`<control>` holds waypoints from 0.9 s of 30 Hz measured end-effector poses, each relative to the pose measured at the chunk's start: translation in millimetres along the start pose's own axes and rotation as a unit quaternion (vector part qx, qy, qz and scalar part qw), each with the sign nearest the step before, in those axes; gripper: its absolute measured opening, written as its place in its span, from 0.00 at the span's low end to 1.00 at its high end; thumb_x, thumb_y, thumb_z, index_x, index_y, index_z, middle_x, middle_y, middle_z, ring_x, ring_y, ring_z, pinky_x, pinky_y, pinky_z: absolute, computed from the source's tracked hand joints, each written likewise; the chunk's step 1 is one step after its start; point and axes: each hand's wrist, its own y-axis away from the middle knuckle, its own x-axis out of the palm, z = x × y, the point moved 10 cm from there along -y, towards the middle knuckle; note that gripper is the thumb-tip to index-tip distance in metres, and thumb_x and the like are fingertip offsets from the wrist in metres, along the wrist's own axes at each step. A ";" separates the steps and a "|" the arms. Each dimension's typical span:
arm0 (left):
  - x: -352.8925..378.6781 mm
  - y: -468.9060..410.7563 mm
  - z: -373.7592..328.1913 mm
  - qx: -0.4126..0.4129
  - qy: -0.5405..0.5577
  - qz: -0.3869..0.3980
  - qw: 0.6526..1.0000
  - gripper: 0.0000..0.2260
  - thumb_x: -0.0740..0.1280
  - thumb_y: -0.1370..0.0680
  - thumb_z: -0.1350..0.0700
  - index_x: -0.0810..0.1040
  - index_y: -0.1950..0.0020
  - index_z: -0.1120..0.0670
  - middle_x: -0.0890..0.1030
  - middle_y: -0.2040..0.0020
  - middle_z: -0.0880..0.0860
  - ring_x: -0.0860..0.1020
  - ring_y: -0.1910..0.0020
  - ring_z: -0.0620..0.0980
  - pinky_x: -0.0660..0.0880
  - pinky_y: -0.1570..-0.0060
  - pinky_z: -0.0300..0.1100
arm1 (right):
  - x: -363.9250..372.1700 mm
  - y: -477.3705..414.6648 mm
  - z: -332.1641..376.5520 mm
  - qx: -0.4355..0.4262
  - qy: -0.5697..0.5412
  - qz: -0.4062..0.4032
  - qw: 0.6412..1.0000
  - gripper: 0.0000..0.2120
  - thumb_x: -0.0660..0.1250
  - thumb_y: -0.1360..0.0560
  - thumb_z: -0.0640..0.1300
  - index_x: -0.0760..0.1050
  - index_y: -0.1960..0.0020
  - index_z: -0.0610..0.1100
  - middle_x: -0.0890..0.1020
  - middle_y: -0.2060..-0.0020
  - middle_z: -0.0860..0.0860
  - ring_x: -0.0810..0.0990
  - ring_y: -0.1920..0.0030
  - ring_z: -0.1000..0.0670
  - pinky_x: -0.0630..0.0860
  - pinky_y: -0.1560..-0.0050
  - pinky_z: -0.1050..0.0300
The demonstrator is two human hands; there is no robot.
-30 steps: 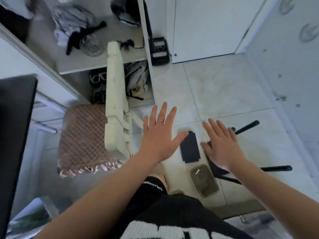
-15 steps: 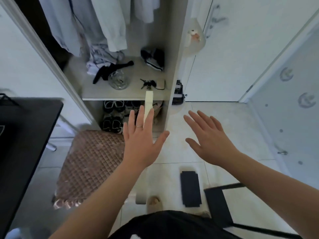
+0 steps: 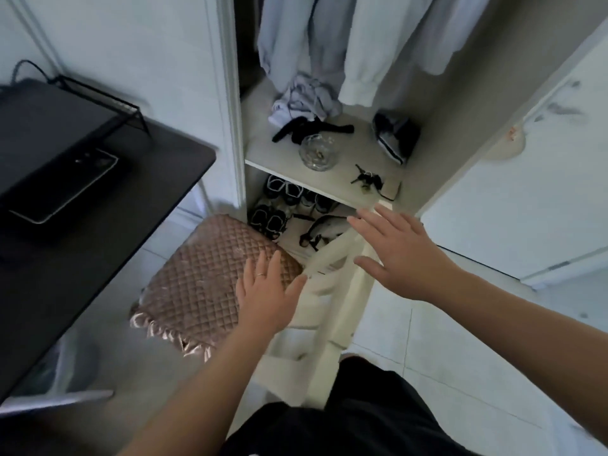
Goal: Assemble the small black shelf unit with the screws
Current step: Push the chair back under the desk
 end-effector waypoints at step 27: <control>150.1 -11.3 92.8 -0.533 0.336 0.057 0.774 0.34 0.61 0.18 0.42 0.56 0.19 0.60 0.64 0.22 0.60 0.67 0.26 0.61 0.69 0.30 0.52 | 257.7 -178.7 64.9 -0.393 0.182 0.391 0.812 0.30 0.54 0.16 0.59 0.52 0.18 0.50 0.60 0.20 0.48 0.57 0.21 0.42 0.58 0.24 0.39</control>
